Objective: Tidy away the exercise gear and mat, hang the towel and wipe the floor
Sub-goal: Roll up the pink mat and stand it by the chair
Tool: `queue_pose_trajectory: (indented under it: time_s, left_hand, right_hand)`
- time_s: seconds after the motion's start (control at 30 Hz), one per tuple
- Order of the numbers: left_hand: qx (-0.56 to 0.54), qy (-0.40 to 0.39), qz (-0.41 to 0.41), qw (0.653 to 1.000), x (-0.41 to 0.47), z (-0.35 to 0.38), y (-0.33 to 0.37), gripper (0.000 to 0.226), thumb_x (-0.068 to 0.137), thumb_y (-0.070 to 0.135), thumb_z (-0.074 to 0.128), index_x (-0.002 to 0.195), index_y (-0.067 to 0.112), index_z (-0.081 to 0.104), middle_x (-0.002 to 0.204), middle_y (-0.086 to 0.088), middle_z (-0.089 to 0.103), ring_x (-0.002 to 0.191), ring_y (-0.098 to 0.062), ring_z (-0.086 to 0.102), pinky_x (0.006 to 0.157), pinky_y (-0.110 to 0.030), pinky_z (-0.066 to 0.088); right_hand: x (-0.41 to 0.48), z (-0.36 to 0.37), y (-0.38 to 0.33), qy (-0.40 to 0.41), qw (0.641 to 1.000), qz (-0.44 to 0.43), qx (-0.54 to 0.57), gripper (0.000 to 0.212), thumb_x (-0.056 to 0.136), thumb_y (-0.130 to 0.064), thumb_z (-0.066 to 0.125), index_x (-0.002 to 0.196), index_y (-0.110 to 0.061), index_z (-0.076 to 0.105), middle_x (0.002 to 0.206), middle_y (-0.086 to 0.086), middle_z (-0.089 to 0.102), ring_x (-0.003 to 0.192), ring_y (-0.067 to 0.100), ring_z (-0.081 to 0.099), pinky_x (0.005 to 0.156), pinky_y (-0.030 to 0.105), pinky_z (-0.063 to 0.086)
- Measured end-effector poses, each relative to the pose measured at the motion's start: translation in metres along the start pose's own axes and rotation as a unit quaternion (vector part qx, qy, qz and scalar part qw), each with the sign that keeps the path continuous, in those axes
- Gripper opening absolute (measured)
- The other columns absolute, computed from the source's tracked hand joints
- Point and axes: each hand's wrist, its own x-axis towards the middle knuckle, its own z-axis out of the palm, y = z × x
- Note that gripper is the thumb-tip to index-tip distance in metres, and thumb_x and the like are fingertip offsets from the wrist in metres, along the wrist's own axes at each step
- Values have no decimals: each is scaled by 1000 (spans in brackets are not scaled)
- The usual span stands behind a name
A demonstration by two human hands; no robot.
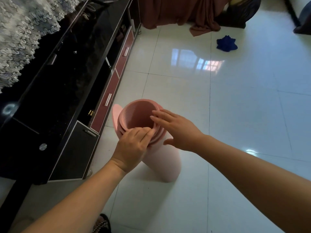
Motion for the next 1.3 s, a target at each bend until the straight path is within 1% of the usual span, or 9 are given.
queue_pose_trajectory:
  time_s: [0.17,0.27,0.37,0.6,0.73,0.87,0.97,1.17,1.3]
  left_hand:
    - [-37,-64,-22,997,10,4,10,71,67,27,80,129,13,46,111,-5,61,97,-23,58,91,-40,48]
    - [-41,-108,-49,992,10,1,-6,77,62,33,84,127,13,48,114,-5,60,103,-24,57,93,-40,46]
    - [-59,-126,-52,989,15,2,-17,66,60,33,85,117,13,57,108,-6,62,99,-26,58,91,-40,49]
    - [-113,-95,-19,989,47,14,-28,48,62,21,82,105,11,63,98,-5,65,92,-23,55,89,-33,44]
    - [-122,-133,10,984,62,18,-42,50,61,23,82,106,14,63,98,-2,66,90,-23,58,86,-34,48]
    - [-116,-180,19,977,64,24,-57,59,60,24,85,112,19,58,103,1,64,94,-21,56,87,-32,46]
    - [-120,-170,9,978,64,29,-59,56,60,17,83,111,18,59,102,0,64,94,-20,52,90,-29,39]
    - [-106,-155,-22,982,74,29,-46,48,61,10,81,105,16,63,97,0,65,90,-23,58,84,-32,45]
    - [-89,-138,-27,986,79,14,-25,43,64,10,81,103,14,65,95,-3,67,87,-24,60,86,-34,48]
  right_hand:
    - [-20,15,27,75,995,28,66,73,74,-27,77,138,-16,44,148,1,36,137,21,30,97,38,45]
    - [-29,22,38,99,991,47,75,71,71,-26,79,134,-14,48,145,3,40,134,22,37,92,38,49]
    - [-33,24,42,117,989,56,75,72,68,-25,81,132,-11,50,142,5,43,130,25,42,89,40,52]
    - [-23,18,39,132,990,42,8,84,56,-31,87,130,-11,53,133,9,55,125,30,49,98,41,42]
    - [-8,20,44,186,980,58,37,69,54,-24,89,117,-13,64,113,9,63,111,23,48,86,37,51]
    - [-4,26,48,206,973,70,81,53,56,-19,88,105,-12,69,110,9,64,111,19,44,77,34,54]
    - [-1,29,52,203,973,56,94,51,58,-18,87,105,-11,68,113,8,64,116,20,46,80,35,55]
    - [0,19,72,200,974,18,105,44,60,-18,86,100,-11,69,104,3,66,109,17,46,84,33,52]
    - [-12,1,80,207,976,-24,69,39,60,-25,86,94,-13,70,98,2,67,99,21,56,80,32,53]
